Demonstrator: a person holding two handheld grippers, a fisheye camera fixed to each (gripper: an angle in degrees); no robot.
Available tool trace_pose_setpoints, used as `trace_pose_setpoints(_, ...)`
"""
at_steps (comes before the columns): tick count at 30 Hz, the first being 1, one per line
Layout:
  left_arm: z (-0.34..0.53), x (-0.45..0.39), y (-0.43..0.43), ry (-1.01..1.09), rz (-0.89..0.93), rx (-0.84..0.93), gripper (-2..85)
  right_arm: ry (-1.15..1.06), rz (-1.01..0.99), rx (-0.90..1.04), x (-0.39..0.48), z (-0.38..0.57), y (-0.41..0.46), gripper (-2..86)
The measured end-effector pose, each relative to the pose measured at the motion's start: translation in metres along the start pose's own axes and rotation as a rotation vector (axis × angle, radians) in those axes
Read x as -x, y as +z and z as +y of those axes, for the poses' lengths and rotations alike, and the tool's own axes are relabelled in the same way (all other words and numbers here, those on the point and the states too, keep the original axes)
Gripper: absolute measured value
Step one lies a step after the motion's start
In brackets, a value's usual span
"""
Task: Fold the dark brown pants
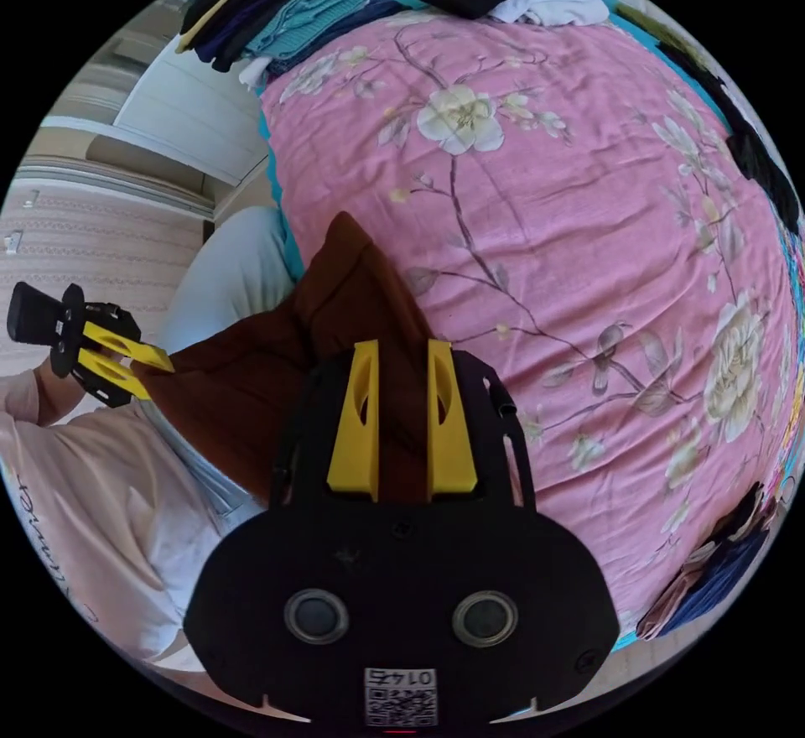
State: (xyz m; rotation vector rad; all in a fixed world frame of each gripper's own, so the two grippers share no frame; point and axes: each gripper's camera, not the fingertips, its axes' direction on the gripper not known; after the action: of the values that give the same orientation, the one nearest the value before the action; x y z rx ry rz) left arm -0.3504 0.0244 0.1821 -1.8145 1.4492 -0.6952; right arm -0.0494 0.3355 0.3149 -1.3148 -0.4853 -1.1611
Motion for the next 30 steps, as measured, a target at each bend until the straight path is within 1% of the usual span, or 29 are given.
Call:
trace_pose_setpoints(1, 0.002, -0.002, -0.002, 0.011, -0.005, -0.001, 4.6, -0.004, 0.012, -0.008, 0.002, 0.0, 0.0, 5.6)
trace_pose_setpoints(3, 0.005, -0.011, -0.014, 0.073, -0.034, -0.011, 4.5, -0.032, 0.059, -0.023, 0.008, 0.003, -0.011, 0.4)
trace_pose_setpoints(5, 0.004, -0.018, -0.025, 0.135, -0.053, -0.033, 4.4, -0.038, -0.006, -0.081, 0.005, 0.012, -0.029, -0.4)
trace_pose_setpoints(7, 0.001, -0.024, -0.038, 0.198, -0.044, -0.077, 4.3, 0.031, -0.089, -0.191, -0.008, 0.03, -0.055, -0.7)
trace_pose_setpoints(9, -0.009, -0.029, -0.063, 0.255, 0.041, -0.224, 4.1, 0.135, -0.096, -0.351, -0.026, 0.066, -0.098, -0.8)
trace_pose_setpoints(10, -0.013, -0.03, -0.07, 0.264, 0.069, -0.265, 4.1, 0.159, -0.086, -0.393, -0.03, 0.076, -0.11, -0.9)
trace_pose_setpoints(12, -0.035, -0.034, -0.096, 0.329, 0.16, -0.419, 4.0, 0.241, -0.064, -0.607, -0.045, 0.123, -0.176, -0.8)
trace_pose_setpoints(13, -0.041, -0.035, -0.104, 0.354, 0.168, -0.459, 4.0, 0.253, -0.053, -0.671, -0.046, 0.135, -0.197, -0.8)
trace_pose_setpoints(15, -0.059, -0.039, -0.137, 0.456, 0.179, -0.638, 3.9, 0.235, 0.038, -0.935, -0.038, 0.174, -0.283, -0.5)
trace_pose_setpoints(16, -0.062, -0.037, -0.146, 0.478, 0.187, -0.683, 3.9, 0.225, 0.076, -0.981, -0.033, 0.178, -0.303, -0.5)
trace_pose_setpoints(17, -0.064, -0.03, -0.166, 0.511, 0.184, -0.766, 4.0, 0.198, 0.151, -1.041, -0.022, 0.178, -0.34, -0.4)
trace_pose_setpoints(18, -0.062, -0.019, -0.186, 0.525, 0.151, -0.832, 4.0, 0.153, 0.211, -1.054, -0.012, 0.167, -0.371, -0.4)
trace_pose_setpoints(19, -0.059, -0.012, -0.195, 0.526, 0.122, -0.858, 4.0, 0.13, 0.237, -1.045, -0.008, 0.158, -0.385, -0.4)
trace_pose_setpoints(20, -0.051, 0.006, -0.212, 0.498, 0.055, -0.897, 4.0, 0.081, 0.277, -1.014, -0.001, 0.135, -0.405, -0.3)
trace_pose_setpoints(21, -0.04, 0.027, -0.227, 0.448, 0.003, -0.916, 4.0, 0.02, 0.276, -0.972, 0.004, 0.107, -0.417, -0.3)
trace_pose_setpoints(22, -0.034, 0.039, -0.234, 0.41, -0.015, -0.917, 4.1, -0.013, 0.254, -0.951, 0.004, 0.092, -0.42, -0.3)
trace_pose_setpoints(24, -0.001, 0.088, -0.255, 0.237, -0.093, -0.914, 4.2, -0.117, 0.085, -0.855, 0.001, 0.022, -0.408, -0.3)
trace_pose_setpoints(25, 0.008, 0.1, -0.257, 0.195, -0.136, -0.905, 4.3, -0.13, 0.052, -0.829, 0.0, 0.003, -0.398, -0.3)
trace_pose_setpoints(26, 0.025, 0.125, -0.256, 0.101, -0.238, -0.862, 4.7, -0.135, 0.022, -0.782, 0.0, -0.035, -0.372, -0.3)
trace_pose_setpoints(27, 0.04, 0.154, -0.248, -0.024, -0.323, -0.782, 5.3, -0.119, 0.037, -0.736, 0.0, -0.07, -0.336, -0.3)
trace_pose_setpoints(28, 0.047, 0.171, -0.241, -0.11, -0.352, -0.729, 5.5, -0.098, 0.05, -0.71, 0.0, -0.086, -0.315, -0.3)
trace_pose_setpoints(30, 0.073, 0.232, -0.207, -0.427, -0.443, -0.465, 4.9, 0.021, 0.075, -0.527, -0.007, -0.134, -0.221, -0.3)
